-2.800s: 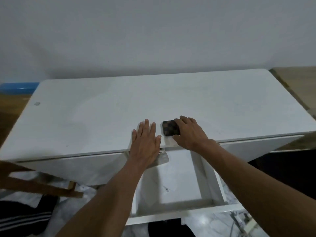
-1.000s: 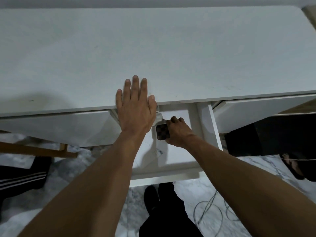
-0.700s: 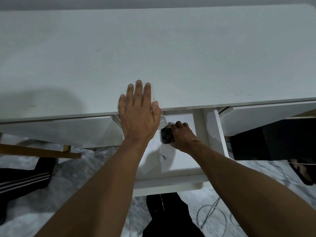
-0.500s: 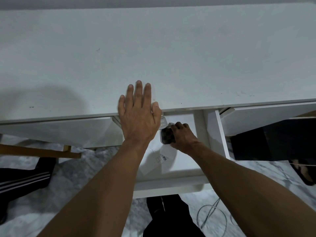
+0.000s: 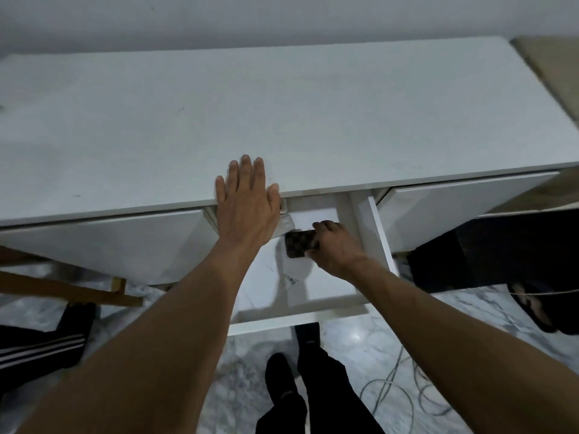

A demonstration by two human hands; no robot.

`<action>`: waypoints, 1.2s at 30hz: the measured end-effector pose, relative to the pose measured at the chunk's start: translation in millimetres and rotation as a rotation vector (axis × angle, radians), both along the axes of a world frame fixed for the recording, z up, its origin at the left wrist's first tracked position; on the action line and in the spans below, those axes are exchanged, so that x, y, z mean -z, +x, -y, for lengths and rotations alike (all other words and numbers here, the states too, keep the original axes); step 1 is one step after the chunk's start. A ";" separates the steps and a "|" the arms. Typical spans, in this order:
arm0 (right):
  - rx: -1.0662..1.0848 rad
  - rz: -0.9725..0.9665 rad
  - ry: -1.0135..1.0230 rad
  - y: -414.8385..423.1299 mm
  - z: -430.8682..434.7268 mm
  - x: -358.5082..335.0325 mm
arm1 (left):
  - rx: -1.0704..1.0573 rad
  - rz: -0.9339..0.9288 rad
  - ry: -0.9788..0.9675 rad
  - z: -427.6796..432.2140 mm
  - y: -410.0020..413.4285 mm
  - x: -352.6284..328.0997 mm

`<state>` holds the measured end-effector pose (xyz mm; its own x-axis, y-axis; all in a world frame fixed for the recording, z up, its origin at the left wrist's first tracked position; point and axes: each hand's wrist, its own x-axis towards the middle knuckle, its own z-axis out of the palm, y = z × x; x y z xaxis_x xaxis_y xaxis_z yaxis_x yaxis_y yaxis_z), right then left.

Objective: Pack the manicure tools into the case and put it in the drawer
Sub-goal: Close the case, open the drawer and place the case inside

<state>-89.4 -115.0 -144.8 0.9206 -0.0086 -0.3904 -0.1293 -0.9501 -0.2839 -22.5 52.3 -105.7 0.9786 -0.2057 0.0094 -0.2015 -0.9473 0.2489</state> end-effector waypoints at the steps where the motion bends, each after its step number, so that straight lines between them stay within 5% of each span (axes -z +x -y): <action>1: 0.021 0.018 0.012 -7.3 0.2 -8.0 | 0.014 -0.006 -0.007 -1.4 -8.4 -3.9; 8: 0.050 0.115 0.035 -59.4 -3.0 -50.1 | 0.117 -0.074 -0.113 -11.9 -115.2 -8.3; 20: 0.004 0.144 -0.021 -162.6 1.8 -63.1 | 0.105 -0.169 -0.022 -32.7 -238.0 16.3; 36: -0.029 0.057 -0.028 -186.7 8.6 -38.4 | 0.048 -0.196 0.017 -16.4 -248.3 31.1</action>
<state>-276.1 -123.6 -106.3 0.9414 0.0082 -0.3373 -0.0861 -0.9608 -0.2634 -270.7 68.8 -136.8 0.9505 -0.2505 -0.1840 -0.1958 -0.9422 0.2718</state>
